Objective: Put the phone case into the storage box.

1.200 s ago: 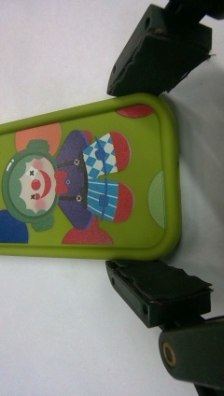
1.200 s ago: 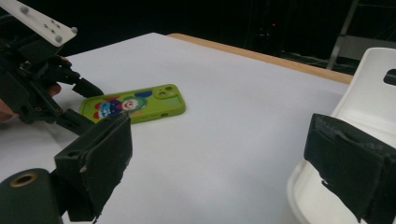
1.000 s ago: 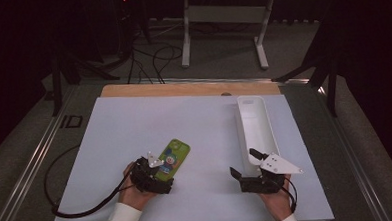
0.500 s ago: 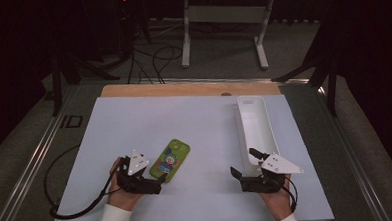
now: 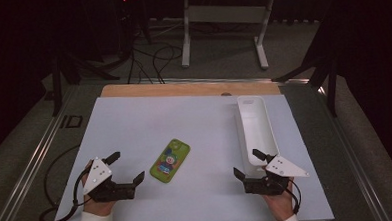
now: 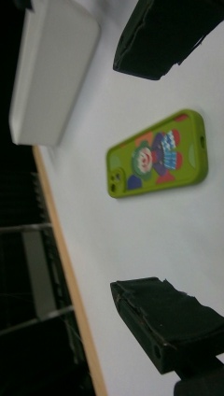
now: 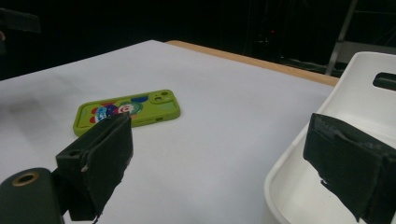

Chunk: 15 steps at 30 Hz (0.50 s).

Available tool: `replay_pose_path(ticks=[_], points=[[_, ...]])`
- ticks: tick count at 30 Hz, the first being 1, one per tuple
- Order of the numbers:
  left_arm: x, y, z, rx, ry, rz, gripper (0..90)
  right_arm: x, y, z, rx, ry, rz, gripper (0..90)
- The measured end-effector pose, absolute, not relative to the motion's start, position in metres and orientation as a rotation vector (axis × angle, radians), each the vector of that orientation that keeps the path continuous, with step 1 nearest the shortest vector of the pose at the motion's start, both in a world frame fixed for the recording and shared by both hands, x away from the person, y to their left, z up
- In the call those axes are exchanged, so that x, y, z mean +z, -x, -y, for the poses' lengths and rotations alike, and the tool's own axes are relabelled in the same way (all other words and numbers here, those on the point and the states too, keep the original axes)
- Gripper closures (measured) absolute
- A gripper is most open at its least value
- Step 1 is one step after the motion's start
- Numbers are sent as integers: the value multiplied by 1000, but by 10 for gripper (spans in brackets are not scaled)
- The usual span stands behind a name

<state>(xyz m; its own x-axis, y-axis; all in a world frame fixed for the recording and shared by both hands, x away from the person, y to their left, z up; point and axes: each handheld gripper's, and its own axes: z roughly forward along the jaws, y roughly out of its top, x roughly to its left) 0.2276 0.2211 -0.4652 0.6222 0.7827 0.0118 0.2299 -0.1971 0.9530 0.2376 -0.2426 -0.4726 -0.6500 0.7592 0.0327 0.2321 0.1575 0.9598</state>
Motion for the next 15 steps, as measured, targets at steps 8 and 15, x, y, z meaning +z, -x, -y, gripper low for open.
replay_pose_path(ticks=[8,15], points=[[-463,-222,-227,644,-1704,-806,0,-472,-235,244,1524,-916,-1967,81],[-464,-225,-230,642,-1696,-833,0,-474,-235,249,1526,-916,-1954,81]])
